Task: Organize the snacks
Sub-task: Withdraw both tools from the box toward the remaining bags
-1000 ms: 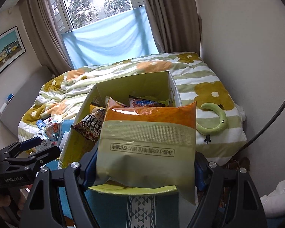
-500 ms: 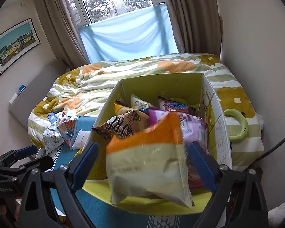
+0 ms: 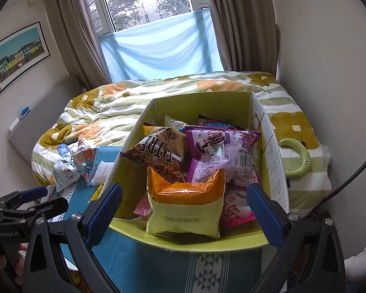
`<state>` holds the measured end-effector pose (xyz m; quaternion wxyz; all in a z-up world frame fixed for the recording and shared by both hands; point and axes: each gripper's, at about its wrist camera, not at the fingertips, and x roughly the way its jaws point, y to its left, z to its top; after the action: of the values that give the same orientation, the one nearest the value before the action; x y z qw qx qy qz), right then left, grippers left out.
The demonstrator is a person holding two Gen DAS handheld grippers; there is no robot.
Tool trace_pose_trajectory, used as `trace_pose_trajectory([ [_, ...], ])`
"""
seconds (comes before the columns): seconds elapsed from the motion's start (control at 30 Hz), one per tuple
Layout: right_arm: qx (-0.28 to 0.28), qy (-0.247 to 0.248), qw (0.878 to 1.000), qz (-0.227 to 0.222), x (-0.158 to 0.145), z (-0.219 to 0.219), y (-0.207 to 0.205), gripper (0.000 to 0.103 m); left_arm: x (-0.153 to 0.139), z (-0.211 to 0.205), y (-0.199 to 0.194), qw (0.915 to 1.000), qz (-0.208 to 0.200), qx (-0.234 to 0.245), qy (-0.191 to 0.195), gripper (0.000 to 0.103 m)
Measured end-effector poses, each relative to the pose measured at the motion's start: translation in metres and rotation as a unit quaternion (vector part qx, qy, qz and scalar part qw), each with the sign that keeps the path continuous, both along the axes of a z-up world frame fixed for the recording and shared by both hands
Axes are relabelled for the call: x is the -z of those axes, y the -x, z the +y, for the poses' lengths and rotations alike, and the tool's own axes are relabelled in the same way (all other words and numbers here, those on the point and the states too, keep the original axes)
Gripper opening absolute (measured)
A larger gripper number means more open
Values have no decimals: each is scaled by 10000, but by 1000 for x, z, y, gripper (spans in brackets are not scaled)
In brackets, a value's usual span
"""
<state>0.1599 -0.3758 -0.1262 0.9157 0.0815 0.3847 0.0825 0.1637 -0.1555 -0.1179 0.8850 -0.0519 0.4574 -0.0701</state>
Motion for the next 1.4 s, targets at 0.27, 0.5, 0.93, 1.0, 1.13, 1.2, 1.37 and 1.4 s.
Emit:
trace_pose_trajectory([
  [0.27,-192,27,9996,-192,-21,17,2,101,-19,33,19,9989,-214,-386,-131,99],
  [0.5,-566,-46,9979,-297,-31,49,-3,101,-27,77,22,9970,-296,-682,-198,99],
  [0.93,-447,-5,9988,-187,-25,138,-32,101,-18,176,-51,9996,-127,-232,-57,99],
  [1.0,-292,-25,9995,-108,-20,153,-40,101,-14,190,-68,9999,-33,-74,-60,99],
  [1.13,25,-40,10000,9,-13,180,-54,101,-4,211,-107,9994,121,313,-93,99],
  [1.2,184,-43,9998,80,-9,193,-61,101,2,218,-126,9982,196,565,-91,99],
  [1.37,699,30,9969,359,8,222,-76,101,29,222,-169,9909,487,1237,-202,99],
  [1.4,820,32,9957,425,12,227,-78,101,35,222,-176,9889,554,1358,-239,99],
])
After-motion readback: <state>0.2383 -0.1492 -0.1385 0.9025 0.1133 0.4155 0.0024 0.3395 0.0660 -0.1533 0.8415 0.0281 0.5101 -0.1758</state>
